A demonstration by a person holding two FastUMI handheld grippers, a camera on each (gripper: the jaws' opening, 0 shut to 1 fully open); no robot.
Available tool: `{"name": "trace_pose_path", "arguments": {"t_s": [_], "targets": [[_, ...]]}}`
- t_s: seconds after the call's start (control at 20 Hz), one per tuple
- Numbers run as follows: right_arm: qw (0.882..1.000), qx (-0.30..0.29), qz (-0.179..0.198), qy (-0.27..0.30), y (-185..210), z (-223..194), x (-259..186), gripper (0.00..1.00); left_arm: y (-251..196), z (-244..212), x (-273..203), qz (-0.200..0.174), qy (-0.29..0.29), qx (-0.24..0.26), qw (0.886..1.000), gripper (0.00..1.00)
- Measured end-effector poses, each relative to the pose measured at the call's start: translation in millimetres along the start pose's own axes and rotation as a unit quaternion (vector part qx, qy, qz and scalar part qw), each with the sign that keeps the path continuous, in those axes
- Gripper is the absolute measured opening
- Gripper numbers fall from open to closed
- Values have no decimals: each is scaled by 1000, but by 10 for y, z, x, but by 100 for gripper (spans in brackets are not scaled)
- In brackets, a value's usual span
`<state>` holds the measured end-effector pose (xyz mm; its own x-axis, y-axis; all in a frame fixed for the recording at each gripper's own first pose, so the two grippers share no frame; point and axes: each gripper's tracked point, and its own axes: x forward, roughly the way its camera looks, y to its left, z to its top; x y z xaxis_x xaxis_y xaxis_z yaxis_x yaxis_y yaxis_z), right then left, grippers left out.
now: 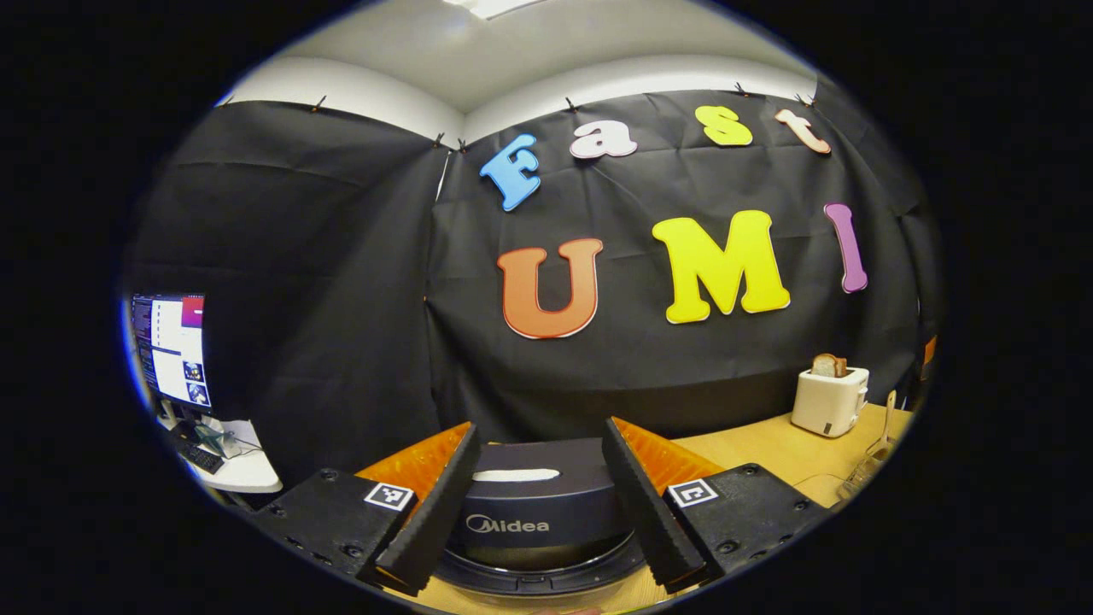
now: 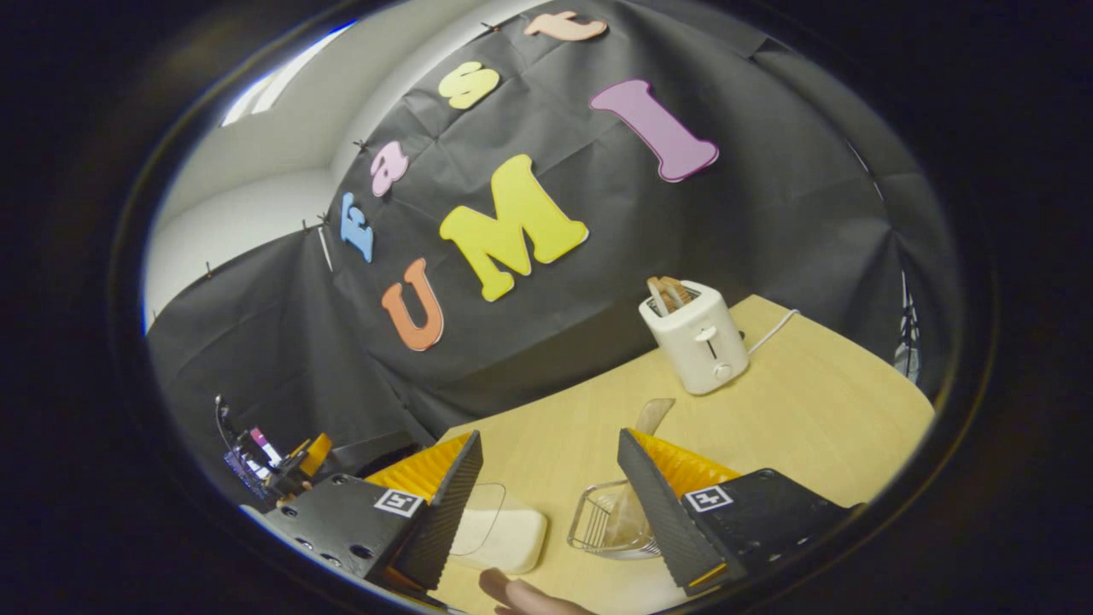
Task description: Close the left gripper, press the button to open the rice cooker; take a wooden spoon from the chopstick holder with the right hand, scoop a spoonful of rice and pour it into the rice cooker, then put the wooden spoon back into the chopstick holder.
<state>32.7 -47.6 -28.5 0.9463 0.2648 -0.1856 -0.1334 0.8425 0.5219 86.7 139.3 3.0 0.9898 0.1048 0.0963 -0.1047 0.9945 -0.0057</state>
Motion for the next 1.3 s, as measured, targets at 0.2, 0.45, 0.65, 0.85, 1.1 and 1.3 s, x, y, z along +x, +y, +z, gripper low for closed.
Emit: {"name": "trace_pose_path", "arguments": {"t_s": [0.2, 0.45, 0.65, 0.85, 1.1, 1.3], "targets": [[1000, 4, -5, 3, -26, -12, 11, 95, -21, -246, -95, -2, 32, -6, 999, 92], [1000, 4, -4, 5, -14, -24, 1, 95, -60, -502, -186, -5, 62, -15, 998, 93], [1000, 5, -1, 2, 6, -24, -5, 95, -79, -591, -228, -6, 68, -10, 998, 92], [1000, 8, 2, 9, 23, -69, 4, 95, -71, -597, -292, 3, 75, -7, 997, 92], [1000, 9, 7, 13, 75, -87, -9, 95, -86, -675, -326, 9, 98, -12, 995, 89], [1000, 7, 9, 13, 96, -86, -27, 95, -102, -649, -327, 13, 91, -13, 996, 88]]}}
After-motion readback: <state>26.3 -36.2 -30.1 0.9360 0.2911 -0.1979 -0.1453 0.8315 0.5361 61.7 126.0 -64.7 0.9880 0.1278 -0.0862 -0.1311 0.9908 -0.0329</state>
